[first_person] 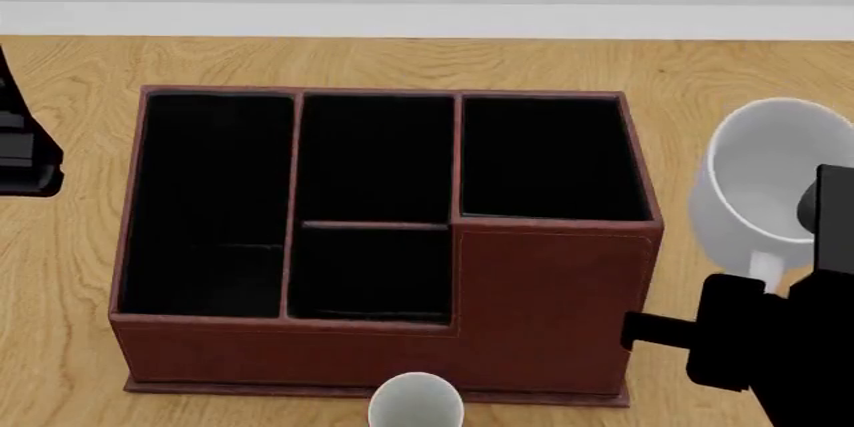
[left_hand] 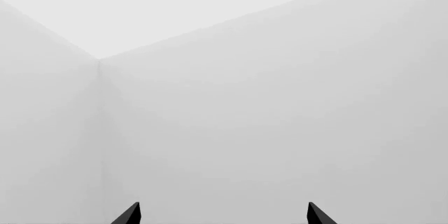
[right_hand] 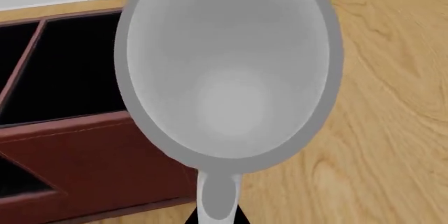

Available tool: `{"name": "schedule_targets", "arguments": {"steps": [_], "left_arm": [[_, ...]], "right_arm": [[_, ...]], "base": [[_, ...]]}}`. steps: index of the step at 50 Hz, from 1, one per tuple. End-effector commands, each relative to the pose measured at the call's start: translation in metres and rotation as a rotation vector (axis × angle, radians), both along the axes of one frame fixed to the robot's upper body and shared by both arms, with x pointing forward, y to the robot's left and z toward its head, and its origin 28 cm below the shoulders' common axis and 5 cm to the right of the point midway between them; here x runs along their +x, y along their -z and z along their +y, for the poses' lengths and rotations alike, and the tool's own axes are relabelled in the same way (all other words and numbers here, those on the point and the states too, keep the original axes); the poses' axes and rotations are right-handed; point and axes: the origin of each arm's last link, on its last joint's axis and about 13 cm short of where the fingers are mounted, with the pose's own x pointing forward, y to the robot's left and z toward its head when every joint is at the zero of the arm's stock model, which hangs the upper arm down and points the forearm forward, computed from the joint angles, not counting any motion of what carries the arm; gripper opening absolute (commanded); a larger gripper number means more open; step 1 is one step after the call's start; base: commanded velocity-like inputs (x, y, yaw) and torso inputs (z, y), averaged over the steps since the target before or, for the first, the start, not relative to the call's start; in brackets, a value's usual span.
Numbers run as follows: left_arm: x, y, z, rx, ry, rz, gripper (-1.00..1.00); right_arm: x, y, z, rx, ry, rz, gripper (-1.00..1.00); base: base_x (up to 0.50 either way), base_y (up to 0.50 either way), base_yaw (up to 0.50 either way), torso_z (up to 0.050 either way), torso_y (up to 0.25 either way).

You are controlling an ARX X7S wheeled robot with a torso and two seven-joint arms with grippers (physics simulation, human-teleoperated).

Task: Pick up the white mug and place it to the right of the caddy.

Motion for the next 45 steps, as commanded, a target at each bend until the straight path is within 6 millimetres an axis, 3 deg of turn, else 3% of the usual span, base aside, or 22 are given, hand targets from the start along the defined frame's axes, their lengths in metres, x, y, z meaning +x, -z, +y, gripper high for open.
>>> {"name": "schedule_targets", "arguments": {"steps": [1,45], "left_arm": [[0.0,0.001,0.001,-0.001,-0.004,0.004,1.0],[0.004,0.006,0.002,0.003,-0.011,0.017,1.0]], "right_arm": [[0.01,0.014,0.0,0.0,-0.005,0.022,-1.0],[0.023,0.048,-0.008,0.035,0.019,0.089,-1.0]], "base": [[0.0,0.0,0.0,0.0,0.0],[0.0,0.0,0.0,0.0,0.0]]}}
